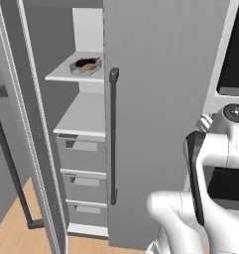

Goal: Take the meat container that has the shrimp and place it on the second highest rack of the freezer. Then take the vegetable container that has the sweet potato and eggplant and place it on the highest rack of the freezer.

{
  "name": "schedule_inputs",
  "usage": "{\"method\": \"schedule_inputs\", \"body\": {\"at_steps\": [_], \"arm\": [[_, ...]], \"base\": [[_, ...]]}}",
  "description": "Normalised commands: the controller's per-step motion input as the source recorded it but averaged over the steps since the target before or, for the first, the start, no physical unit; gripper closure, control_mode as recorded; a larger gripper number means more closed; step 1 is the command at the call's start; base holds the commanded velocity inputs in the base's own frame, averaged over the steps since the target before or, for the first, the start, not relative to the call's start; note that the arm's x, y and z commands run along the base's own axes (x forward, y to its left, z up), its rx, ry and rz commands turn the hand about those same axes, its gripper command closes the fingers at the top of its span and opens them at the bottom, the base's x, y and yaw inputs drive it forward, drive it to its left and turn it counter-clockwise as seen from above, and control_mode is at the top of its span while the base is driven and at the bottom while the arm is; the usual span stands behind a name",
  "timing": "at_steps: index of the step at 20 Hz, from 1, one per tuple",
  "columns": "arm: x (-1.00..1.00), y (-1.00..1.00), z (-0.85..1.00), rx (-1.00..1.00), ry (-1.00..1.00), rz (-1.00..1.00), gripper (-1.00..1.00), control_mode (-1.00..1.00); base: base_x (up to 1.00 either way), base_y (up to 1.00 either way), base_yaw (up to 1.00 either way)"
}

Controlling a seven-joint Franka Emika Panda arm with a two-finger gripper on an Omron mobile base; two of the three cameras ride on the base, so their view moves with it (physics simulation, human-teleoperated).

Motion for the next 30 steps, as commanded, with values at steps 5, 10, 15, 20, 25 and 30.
{"method": "schedule_inputs", "body": {"at_steps": [5,10,15,20,25,30], "arm": [[0.00,0.00,0.00,0.00,0.00,0.00,-1.00,1.00],[0.00,0.00,0.00,0.00,0.00,0.00,-1.00,1.00],[0.00,0.00,0.00,0.00,0.00,0.00,-1.00,1.00],[0.00,0.00,0.00,0.00,0.00,0.00,-1.00,1.00],[0.00,0.00,0.00,0.00,0.00,0.00,-1.00,1.00],[0.00,0.00,0.00,0.00,0.00,0.00,-1.00,1.00]], "base": [[-0.53,-1.00,-0.03],[-0.64,-1.00,-0.03],[-0.42,-1.00,-0.01],[0.04,-1.00,0.00],[0.80,-1.00,0.06],[0.68,-1.00,0.15]]}}
